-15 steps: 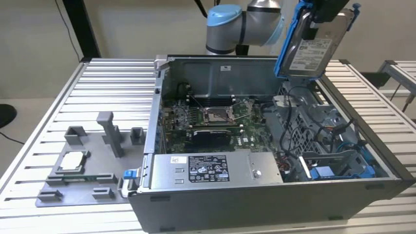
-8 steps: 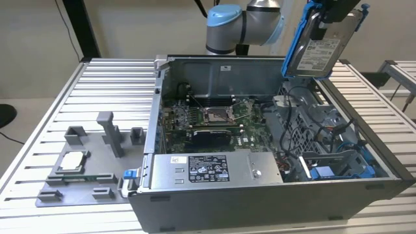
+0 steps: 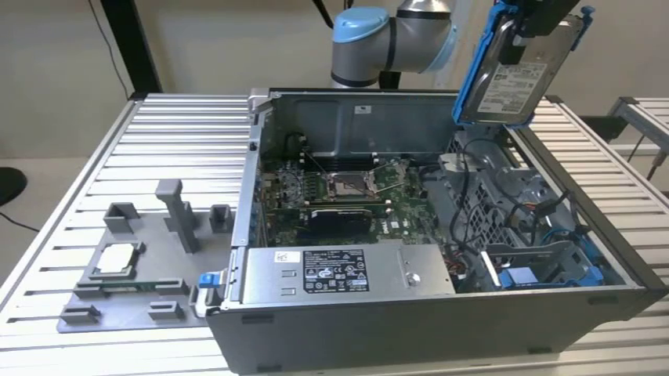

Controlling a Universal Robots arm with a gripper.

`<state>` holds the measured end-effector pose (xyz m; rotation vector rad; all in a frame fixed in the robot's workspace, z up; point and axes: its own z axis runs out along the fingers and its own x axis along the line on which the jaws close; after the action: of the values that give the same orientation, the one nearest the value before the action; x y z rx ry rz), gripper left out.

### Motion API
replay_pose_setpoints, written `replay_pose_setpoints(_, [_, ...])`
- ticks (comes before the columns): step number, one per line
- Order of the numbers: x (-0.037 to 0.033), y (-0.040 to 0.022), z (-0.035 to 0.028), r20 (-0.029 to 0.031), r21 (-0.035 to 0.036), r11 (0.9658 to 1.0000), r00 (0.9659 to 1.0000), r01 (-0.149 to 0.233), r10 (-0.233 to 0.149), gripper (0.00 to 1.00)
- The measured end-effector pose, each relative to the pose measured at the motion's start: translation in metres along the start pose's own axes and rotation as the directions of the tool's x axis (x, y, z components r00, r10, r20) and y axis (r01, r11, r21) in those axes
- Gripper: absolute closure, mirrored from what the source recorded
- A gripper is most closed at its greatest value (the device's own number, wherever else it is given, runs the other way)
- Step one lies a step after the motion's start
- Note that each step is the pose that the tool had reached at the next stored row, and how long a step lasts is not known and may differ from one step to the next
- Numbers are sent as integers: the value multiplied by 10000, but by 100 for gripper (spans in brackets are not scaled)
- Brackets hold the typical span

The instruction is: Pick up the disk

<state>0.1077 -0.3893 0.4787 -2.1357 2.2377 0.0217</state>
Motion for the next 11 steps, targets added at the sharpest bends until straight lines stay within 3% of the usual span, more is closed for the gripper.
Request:
replay_pose_setpoints(4, [64,-13,-2,12,-25,10000,10000,-1,1,100])
replay_pose_setpoints(11, [313,-46,-13,11,-67,10000,10000,-3,3,100])
